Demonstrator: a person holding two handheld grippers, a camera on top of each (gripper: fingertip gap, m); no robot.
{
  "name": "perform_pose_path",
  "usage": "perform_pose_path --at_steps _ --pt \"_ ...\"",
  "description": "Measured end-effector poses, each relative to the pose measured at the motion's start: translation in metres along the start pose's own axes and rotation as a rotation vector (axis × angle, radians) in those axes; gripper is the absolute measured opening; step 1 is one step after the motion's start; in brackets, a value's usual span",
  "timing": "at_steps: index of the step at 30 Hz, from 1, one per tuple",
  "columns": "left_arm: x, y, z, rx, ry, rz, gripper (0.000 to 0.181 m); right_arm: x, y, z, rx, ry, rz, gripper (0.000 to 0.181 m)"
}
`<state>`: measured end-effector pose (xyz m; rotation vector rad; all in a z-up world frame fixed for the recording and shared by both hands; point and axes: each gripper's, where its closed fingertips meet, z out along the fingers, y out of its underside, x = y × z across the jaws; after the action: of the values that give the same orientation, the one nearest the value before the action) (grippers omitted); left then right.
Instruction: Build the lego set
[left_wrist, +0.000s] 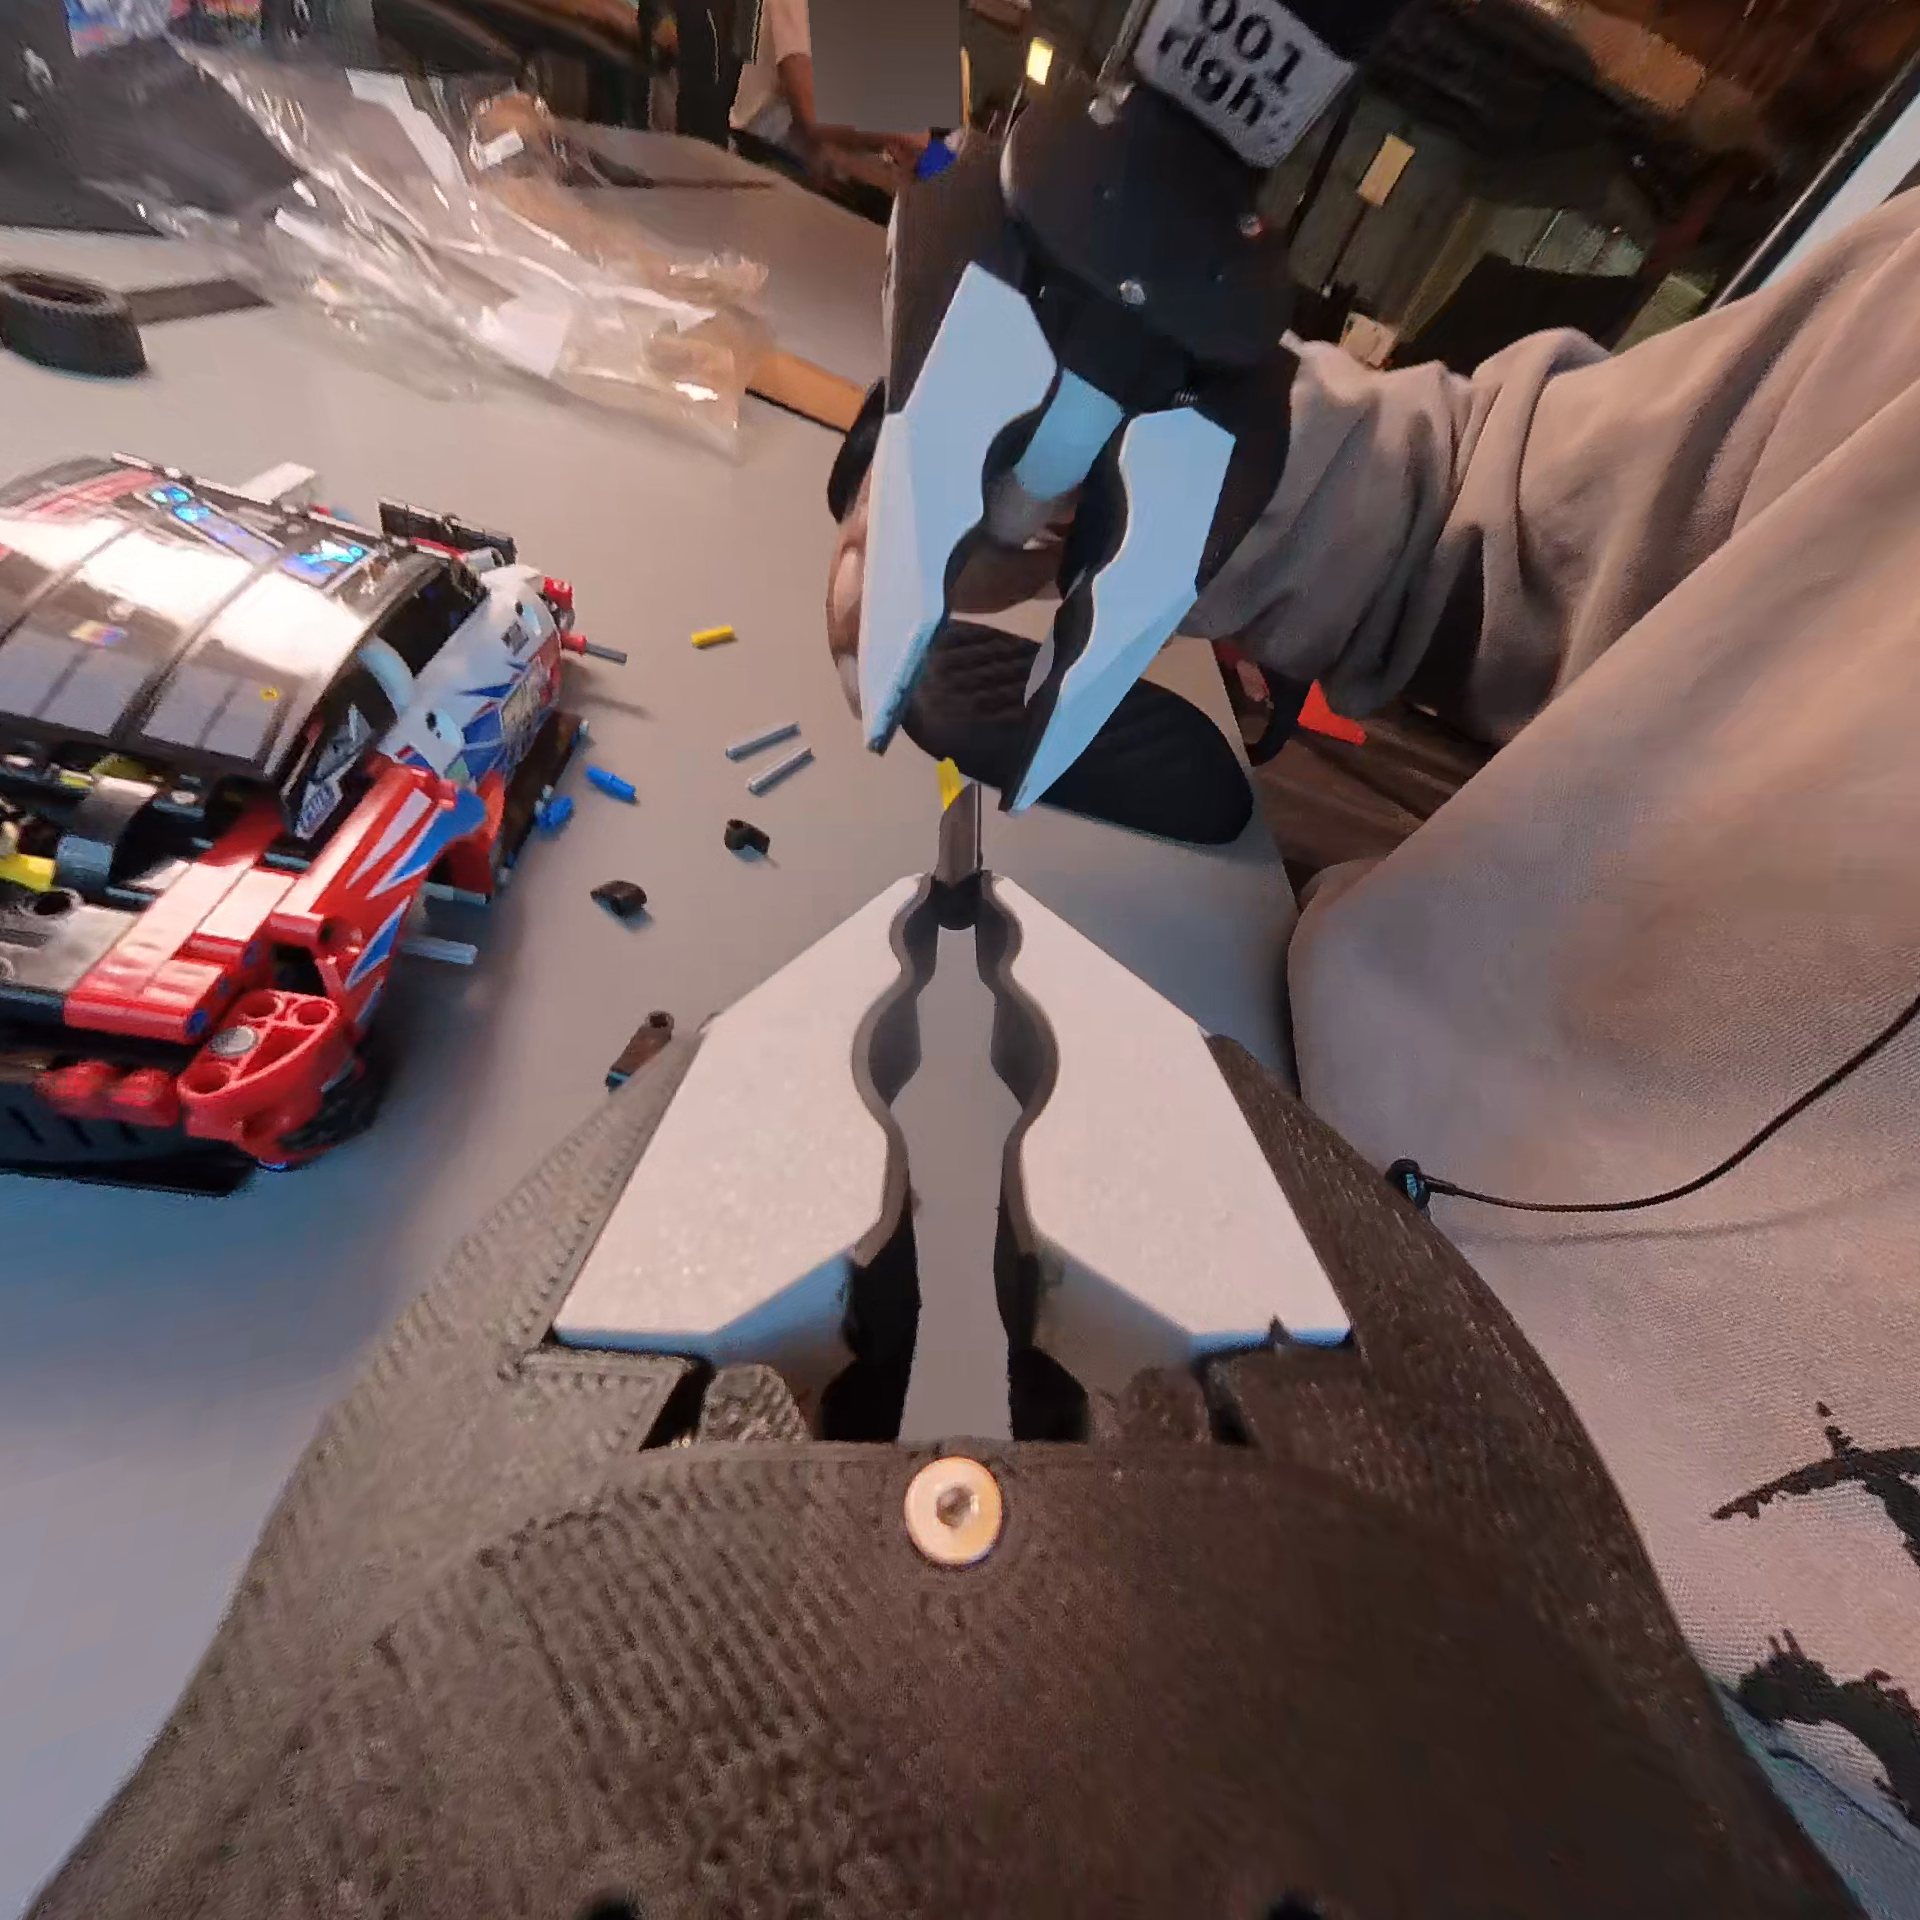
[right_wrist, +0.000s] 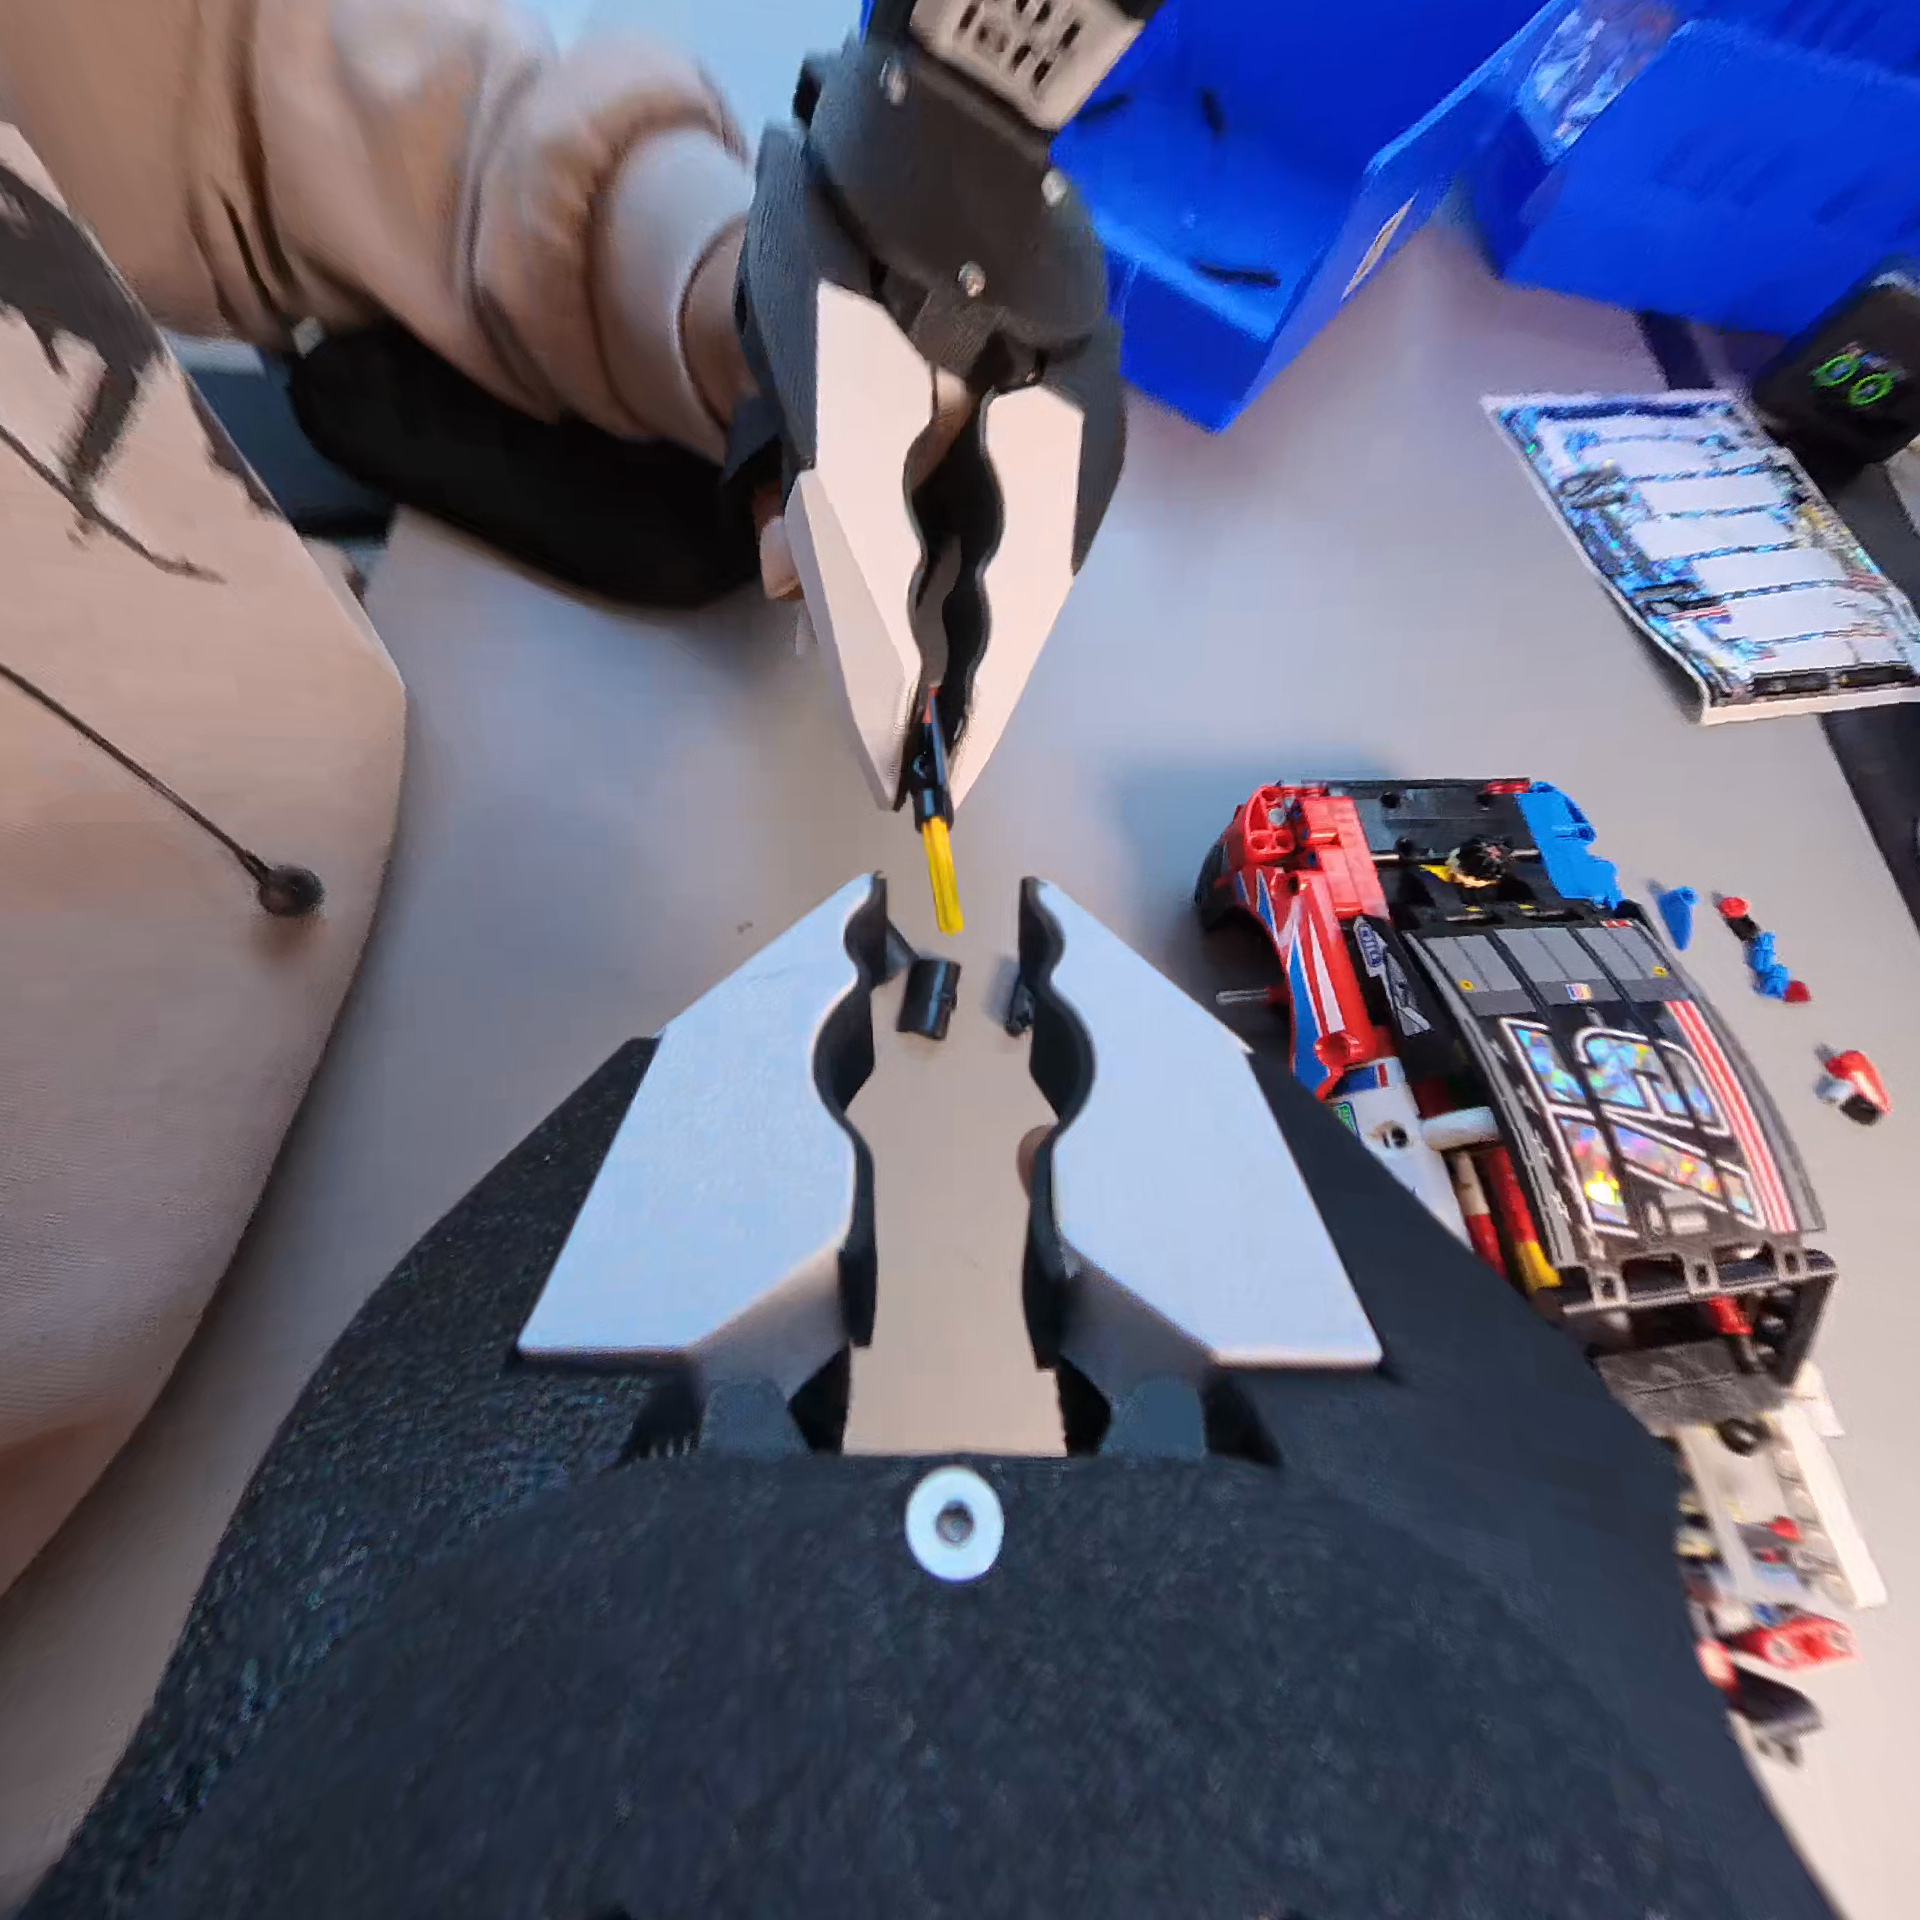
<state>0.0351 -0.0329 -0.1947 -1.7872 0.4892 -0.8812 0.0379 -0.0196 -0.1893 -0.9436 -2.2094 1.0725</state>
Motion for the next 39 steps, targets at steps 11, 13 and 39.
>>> perform_pose_path --at_steps 11,13,39 --pt "0.017 -0.017 0.000 0.136 0.091 0.028 0.005 -0.009 -0.020 -0.012 0.368 -0.039 0.177 0.005" --pt "0.016 -0.016 0.001 0.134 0.089 0.023 0.005 -0.010 -0.021 -0.014 0.378 -0.044 0.178 0.004" --pt "0.016 0.021 0.016 -0.096 -0.024 0.221 0.004 -0.028 0.009 0.000 0.119 -0.114 0.124 0.002"
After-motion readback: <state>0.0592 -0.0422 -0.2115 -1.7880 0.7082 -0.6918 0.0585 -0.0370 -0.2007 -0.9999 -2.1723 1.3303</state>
